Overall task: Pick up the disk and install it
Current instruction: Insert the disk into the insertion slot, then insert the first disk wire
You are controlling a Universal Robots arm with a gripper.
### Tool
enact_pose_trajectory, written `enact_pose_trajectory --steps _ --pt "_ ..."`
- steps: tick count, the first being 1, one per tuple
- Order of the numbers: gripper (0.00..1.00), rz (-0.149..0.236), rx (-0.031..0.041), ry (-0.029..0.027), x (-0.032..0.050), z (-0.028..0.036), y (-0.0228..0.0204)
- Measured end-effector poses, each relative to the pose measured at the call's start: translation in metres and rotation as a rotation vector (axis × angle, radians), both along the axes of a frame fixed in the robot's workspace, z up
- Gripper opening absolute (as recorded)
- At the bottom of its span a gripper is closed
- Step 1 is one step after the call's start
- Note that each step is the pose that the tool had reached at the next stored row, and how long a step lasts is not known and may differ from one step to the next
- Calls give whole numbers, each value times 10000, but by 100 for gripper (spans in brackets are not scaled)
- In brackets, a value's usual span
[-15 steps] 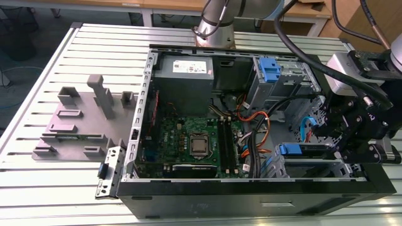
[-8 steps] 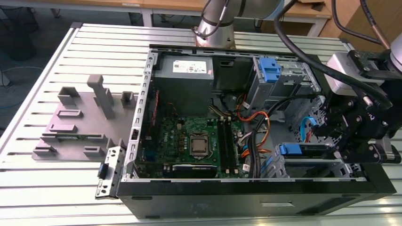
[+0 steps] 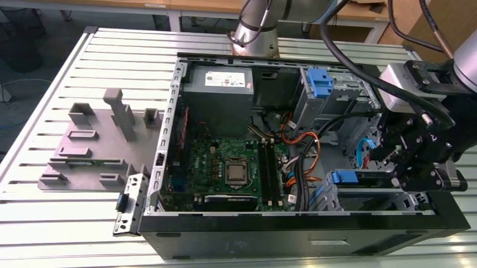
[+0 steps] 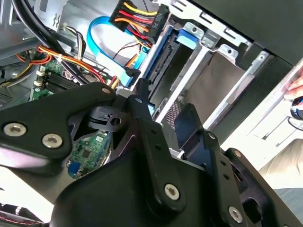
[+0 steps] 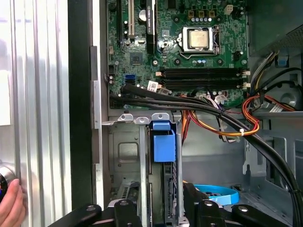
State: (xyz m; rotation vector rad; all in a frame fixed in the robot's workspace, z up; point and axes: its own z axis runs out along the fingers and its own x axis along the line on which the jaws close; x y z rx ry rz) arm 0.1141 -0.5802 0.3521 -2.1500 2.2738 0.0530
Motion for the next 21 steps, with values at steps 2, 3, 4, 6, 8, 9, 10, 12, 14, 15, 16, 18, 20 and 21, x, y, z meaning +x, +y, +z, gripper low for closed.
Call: enact_pose_trajectory --steps 2,3,4,6,8,9,10,12,14,15,16,18,20,21 --pt "49 127 1 -4 0 -12 14" --pt "49 191 1 -6 -1 -15 21" --pt "49 252 0 -8 -1 -18 30" --pt "49 373 -1 -11 -1 -24 46" --pt "49 421 2 -11 -1 -27 53" --pt "49 422 1 -11 -1 -27 53" --pt "49 422 0 -11 -1 -28 60" --pt "49 422 1 -11 -1 -30 67" --pt "49 422 1 -11 -1 -30 67" --pt "49 422 1 -11 -1 -30 67" --pt "49 422 0 -11 -1 -30 67" --pt "49 422 1 -11 -1 -30 67" --pt "49 422 1 -11 -1 -30 68" --pt "49 422 0 -11 -1 -30 68"
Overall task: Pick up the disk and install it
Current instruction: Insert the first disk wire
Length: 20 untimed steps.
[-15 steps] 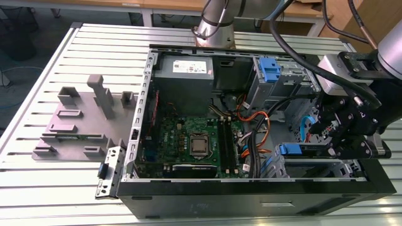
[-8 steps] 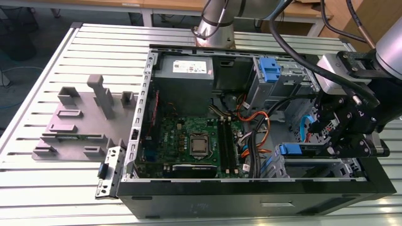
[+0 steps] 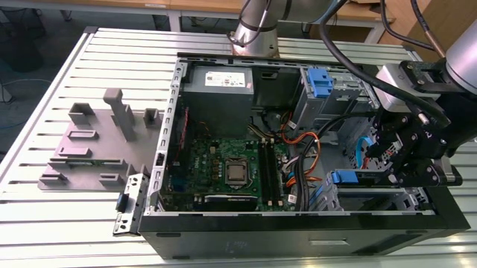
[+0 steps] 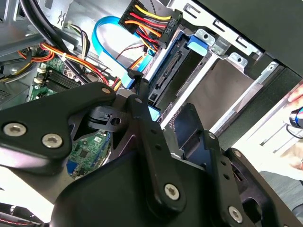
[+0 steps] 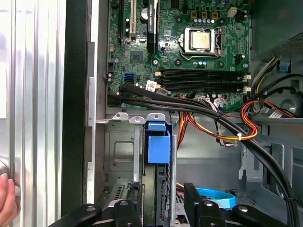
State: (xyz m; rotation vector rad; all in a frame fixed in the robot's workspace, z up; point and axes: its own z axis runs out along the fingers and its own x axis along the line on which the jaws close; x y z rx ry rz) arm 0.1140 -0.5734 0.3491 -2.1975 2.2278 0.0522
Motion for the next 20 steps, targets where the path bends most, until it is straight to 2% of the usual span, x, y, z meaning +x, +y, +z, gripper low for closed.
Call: enact_pose_trajectory --steps 4,14,20 --pt "49 0 -1 0 0 23 1" --pt "49 0 1 0 0 145 0" --pt "49 0 -15 0 0 151 22"
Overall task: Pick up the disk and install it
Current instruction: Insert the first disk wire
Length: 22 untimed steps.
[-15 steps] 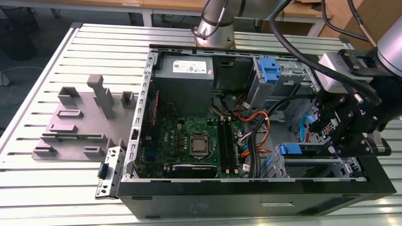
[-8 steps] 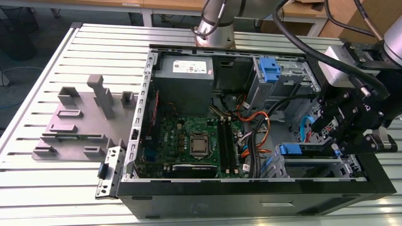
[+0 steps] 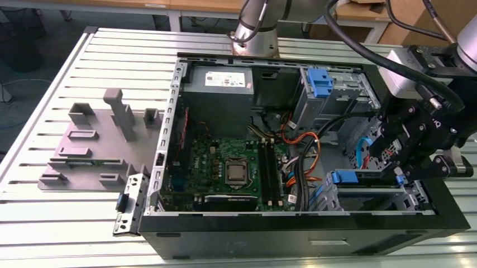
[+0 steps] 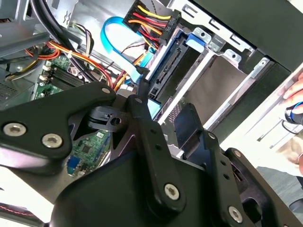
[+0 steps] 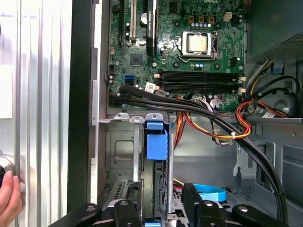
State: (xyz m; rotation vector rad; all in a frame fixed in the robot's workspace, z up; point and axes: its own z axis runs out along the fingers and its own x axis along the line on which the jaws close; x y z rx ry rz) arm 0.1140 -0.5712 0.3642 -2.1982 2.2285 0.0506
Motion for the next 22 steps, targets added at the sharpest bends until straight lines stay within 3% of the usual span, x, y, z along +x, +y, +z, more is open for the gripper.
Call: enact_pose_trajectory --steps 12,16,22 --pt "49 -10 -3 -12 -3 0 104" --pt "49 -9 -6 -12 -3 7 108" --pt "49 -9 -3 -12 -3 76 109"
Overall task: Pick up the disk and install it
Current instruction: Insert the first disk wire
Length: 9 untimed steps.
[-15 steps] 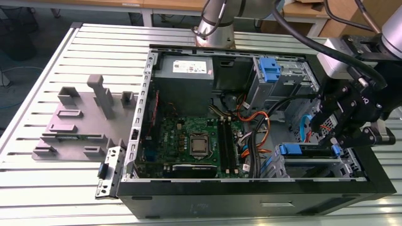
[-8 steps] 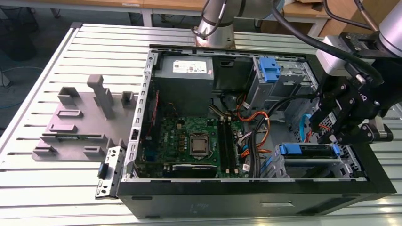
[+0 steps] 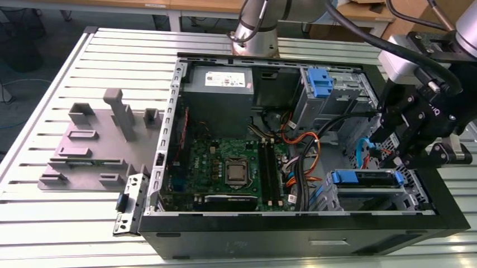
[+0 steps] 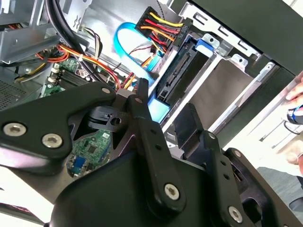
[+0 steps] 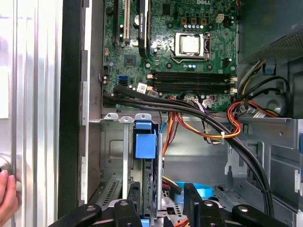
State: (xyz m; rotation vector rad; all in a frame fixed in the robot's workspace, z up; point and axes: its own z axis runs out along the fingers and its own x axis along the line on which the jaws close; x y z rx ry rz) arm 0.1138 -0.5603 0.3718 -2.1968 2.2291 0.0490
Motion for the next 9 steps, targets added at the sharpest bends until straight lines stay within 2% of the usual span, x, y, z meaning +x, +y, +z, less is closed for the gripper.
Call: enact_pose_trajectory --steps 5,9 --pt "49 -16 -9 1 9 2 10" --pt "49 -59 -8 0 61 -10 35"
